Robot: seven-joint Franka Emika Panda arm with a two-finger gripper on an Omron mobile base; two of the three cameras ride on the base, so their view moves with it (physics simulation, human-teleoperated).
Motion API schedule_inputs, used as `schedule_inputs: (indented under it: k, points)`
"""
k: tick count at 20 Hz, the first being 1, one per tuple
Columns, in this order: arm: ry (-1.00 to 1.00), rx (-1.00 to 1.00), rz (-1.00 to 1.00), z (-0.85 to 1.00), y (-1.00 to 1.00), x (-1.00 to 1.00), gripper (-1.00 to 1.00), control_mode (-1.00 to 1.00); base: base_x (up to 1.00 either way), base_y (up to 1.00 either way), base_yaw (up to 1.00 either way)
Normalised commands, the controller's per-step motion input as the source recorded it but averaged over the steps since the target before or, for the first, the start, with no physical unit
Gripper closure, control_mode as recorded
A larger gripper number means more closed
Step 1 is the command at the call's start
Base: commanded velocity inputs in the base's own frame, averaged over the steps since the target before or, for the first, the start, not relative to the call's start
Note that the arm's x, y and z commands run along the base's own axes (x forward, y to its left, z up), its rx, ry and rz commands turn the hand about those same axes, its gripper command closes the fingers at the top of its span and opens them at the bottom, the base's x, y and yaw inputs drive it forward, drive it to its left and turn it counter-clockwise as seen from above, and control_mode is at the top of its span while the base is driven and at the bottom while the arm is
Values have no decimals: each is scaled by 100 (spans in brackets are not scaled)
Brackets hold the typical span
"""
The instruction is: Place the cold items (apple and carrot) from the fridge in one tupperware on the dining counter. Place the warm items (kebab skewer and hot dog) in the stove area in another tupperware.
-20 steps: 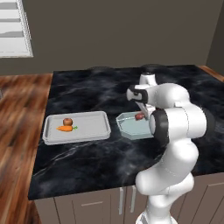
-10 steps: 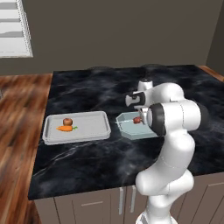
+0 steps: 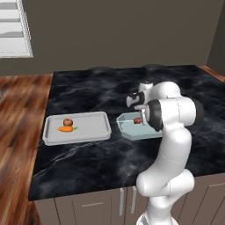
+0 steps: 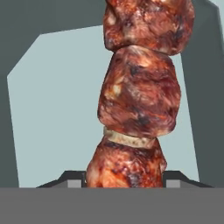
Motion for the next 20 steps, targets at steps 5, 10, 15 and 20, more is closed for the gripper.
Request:
schedule_inputs:
  k: [5, 10, 15, 20]
  points:
    - [0, 9, 0, -12, -8, 9, 100, -100, 0, 0, 0]
    - [0, 5, 0, -17, 0, 0, 100, -100, 0, 0, 0]
    - [0, 2, 0, -16, 0, 0, 100, -100, 0, 0, 0]
    - [0, 0, 0, -13, 0, 2, 100, -100, 0, 0, 0]
